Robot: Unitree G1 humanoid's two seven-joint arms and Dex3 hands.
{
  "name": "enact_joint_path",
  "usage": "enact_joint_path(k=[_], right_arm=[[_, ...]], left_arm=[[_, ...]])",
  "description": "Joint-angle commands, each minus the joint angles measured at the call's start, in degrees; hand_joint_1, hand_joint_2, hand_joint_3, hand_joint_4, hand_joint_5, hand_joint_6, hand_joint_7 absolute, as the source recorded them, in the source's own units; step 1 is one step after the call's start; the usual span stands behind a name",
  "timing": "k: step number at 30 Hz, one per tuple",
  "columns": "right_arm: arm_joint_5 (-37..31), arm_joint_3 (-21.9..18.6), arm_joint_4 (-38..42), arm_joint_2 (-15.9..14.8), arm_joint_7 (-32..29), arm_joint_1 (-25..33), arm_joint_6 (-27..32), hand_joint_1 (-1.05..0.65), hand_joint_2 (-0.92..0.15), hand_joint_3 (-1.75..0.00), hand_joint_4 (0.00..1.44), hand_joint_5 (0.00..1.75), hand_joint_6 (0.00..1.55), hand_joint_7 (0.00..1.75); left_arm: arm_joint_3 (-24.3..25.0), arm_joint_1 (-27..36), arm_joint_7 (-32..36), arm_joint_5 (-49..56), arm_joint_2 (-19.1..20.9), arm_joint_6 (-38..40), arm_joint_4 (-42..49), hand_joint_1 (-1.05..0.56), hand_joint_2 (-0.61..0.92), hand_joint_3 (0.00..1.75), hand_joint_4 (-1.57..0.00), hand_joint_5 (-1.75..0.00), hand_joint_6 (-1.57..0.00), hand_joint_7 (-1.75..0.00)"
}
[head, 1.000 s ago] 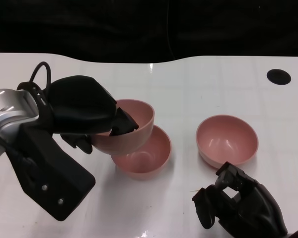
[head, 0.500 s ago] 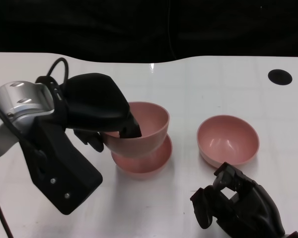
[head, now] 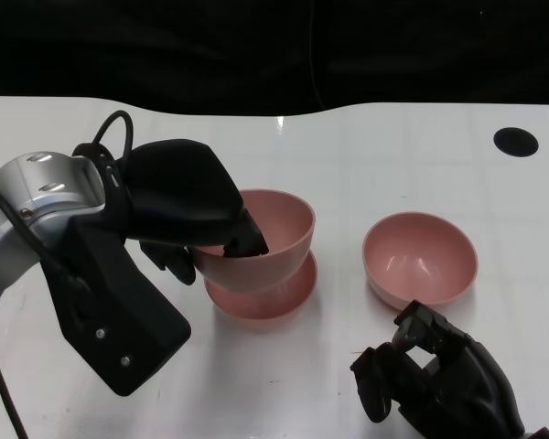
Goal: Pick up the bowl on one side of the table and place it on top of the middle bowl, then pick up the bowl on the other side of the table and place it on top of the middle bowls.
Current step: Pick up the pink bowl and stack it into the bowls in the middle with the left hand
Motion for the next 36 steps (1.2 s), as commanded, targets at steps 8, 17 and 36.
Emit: enact_joint_path(k=[8,17,36], right_arm=[[-1.2,1.2,-1.3,1.2,-1.3,1.3,-1.3,-0.19,-0.73,-0.63,0.94,1.73,0.96,1.25],[-0.7,1.9,-2.1,1.5,-1.8,2.0,-1.1,-0.19,-0.74,-0.64,0.95,1.70,0.99,1.18],[0.1,2.2,-3.1,1.1,-1.8,2.5,0.5,-0.19,-0.77,-0.56,0.93,1.71,0.99,1.17]], left_arm=[[-2.8,-4.1,7.0,6.3,-3.3,-2.5,7.8,-0.20,0.90,0.01,-1.13,-0.54,-1.10,-0.29],[-4.2,-6.2,11.8,9.2,-4.0,-5.6,13.7,-0.19,0.91,0.01,-1.02,-0.74,-0.97,-0.60],[-5.3,-6.5,13.1,10.4,-3.9,-5.4,15.5,-0.17,0.90,0.00,-1.11,-0.52,-1.08,-0.31]])
